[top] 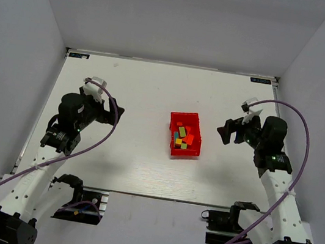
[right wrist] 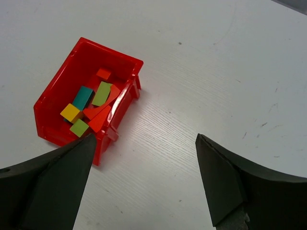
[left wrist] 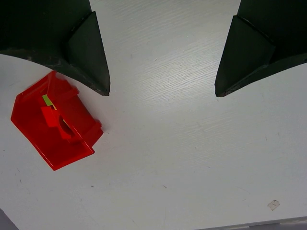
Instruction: Build the wood block tower
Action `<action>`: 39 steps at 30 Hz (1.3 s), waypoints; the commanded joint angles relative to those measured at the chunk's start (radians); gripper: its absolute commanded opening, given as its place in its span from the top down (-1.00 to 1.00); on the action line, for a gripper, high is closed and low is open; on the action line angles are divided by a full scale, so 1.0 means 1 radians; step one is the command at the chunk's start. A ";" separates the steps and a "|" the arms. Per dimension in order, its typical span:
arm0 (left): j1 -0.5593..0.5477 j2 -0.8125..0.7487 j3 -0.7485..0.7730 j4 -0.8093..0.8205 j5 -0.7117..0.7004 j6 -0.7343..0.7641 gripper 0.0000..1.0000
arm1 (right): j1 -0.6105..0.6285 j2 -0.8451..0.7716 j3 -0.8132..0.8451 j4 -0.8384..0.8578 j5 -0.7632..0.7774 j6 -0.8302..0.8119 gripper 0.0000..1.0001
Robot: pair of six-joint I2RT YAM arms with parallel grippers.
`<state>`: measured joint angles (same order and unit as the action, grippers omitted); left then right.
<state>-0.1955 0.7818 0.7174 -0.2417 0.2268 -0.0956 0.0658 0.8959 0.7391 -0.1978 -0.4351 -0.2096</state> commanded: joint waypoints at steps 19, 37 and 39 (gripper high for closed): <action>0.002 0.049 0.016 0.051 0.086 -0.019 0.43 | 0.078 0.108 0.083 -0.074 -0.223 -0.134 0.72; -0.007 0.211 0.090 -0.042 0.095 -0.030 -0.29 | 0.344 0.692 0.361 -0.078 0.361 0.003 -0.30; -0.016 0.211 0.090 -0.042 0.095 -0.030 -0.29 | 0.358 0.734 0.373 -0.077 0.409 0.004 -0.30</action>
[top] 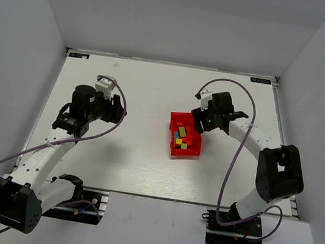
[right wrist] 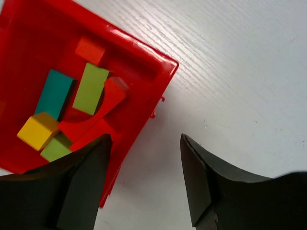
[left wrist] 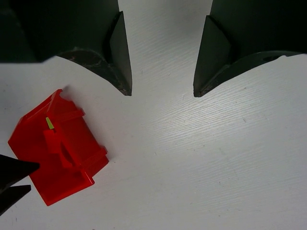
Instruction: Build the wood block tower
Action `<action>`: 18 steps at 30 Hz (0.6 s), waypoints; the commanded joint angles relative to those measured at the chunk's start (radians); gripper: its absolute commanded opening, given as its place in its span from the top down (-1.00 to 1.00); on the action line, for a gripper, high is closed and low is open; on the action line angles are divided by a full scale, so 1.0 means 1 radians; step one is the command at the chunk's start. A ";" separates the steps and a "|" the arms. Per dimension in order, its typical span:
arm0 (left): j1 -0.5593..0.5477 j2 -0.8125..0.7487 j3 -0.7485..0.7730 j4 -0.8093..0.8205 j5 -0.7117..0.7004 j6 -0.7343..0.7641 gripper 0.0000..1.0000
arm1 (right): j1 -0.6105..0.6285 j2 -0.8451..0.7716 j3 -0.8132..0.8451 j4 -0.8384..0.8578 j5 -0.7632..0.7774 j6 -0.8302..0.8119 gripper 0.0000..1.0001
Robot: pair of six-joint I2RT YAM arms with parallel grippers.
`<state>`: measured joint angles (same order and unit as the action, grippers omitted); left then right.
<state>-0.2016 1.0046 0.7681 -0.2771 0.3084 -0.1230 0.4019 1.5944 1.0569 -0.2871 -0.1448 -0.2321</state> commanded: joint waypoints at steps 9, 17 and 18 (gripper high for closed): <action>-0.010 -0.003 0.039 -0.016 0.014 -0.003 -0.29 | 0.054 0.061 0.049 0.022 0.139 0.020 0.40; -0.010 -0.012 0.030 -0.016 0.014 -0.003 -0.22 | 0.054 0.006 0.058 0.029 0.224 -0.002 1.00; -0.010 -0.021 0.030 -0.016 0.014 -0.003 -0.22 | 0.069 -0.016 0.060 0.034 0.272 -0.010 1.00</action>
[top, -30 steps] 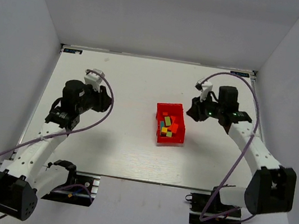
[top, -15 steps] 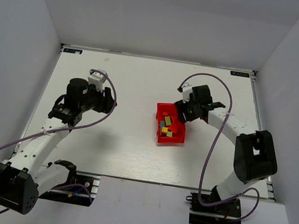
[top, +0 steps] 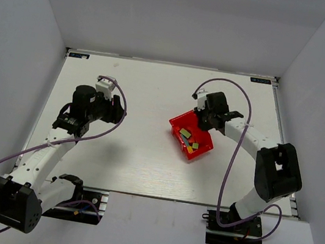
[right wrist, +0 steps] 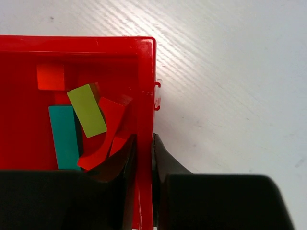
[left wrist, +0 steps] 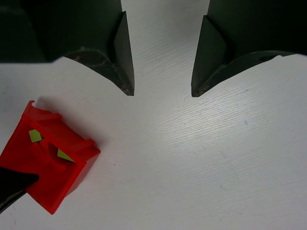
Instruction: Build the wood block tower
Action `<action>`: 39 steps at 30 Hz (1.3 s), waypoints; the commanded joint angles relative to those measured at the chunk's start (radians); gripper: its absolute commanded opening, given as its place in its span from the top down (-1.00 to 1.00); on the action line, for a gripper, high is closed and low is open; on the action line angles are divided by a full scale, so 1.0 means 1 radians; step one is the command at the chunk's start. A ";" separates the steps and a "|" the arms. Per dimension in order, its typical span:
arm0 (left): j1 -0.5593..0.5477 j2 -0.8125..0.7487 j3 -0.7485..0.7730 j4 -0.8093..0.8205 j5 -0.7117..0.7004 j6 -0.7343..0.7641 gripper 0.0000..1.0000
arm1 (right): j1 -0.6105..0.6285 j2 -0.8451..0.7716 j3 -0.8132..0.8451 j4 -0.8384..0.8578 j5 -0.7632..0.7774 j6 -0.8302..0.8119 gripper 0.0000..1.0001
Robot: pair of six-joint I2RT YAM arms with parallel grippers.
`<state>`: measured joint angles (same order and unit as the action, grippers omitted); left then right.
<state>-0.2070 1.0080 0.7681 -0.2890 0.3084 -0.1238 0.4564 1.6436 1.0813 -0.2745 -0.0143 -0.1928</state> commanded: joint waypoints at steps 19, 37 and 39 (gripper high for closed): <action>-0.005 -0.025 0.030 -0.004 0.023 -0.002 -0.17 | 0.180 0.074 -0.217 1.204 0.962 -1.096 1.00; -0.005 -0.025 0.030 -0.004 0.023 -0.002 -0.17 | 0.280 0.472 -0.265 2.163 0.938 -1.752 0.80; -0.005 -0.025 0.030 -0.004 0.023 -0.002 -0.17 | 0.283 0.472 -0.276 2.163 0.939 -1.749 0.76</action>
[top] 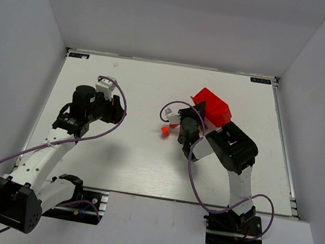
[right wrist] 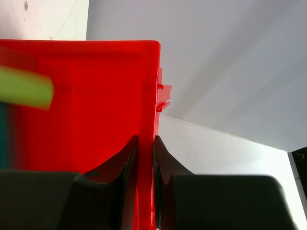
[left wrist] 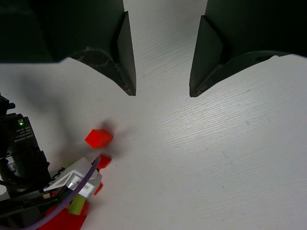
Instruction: Build the wood block tower
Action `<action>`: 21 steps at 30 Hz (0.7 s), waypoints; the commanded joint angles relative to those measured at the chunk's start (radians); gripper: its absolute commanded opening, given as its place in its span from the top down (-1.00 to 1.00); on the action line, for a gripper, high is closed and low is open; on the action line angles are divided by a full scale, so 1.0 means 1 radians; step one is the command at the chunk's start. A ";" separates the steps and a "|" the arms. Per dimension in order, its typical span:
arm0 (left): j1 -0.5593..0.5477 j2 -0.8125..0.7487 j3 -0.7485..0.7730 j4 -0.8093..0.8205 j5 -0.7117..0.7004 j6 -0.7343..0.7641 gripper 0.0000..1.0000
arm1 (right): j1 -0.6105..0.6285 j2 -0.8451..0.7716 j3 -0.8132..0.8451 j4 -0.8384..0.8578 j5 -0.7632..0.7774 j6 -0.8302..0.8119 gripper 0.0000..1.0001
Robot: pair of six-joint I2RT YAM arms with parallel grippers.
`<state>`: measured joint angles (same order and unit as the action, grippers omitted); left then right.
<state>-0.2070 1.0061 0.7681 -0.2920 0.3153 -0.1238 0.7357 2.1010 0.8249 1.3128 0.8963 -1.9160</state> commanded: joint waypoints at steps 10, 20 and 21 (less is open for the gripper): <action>-0.005 -0.014 0.030 -0.001 0.007 -0.002 -0.17 | 0.011 -0.025 -0.027 0.575 0.033 0.006 1.00; -0.005 0.026 0.030 -0.019 -0.002 -0.002 -0.17 | -0.033 -0.237 -0.004 0.386 0.075 0.165 1.00; -0.005 0.026 0.030 -0.019 -0.011 -0.002 -0.17 | -0.050 -0.263 0.000 0.276 0.079 0.302 1.00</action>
<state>-0.2070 1.0344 0.7681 -0.2951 0.3138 -0.1238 0.7193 1.9556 0.8005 1.2690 0.9279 -1.8122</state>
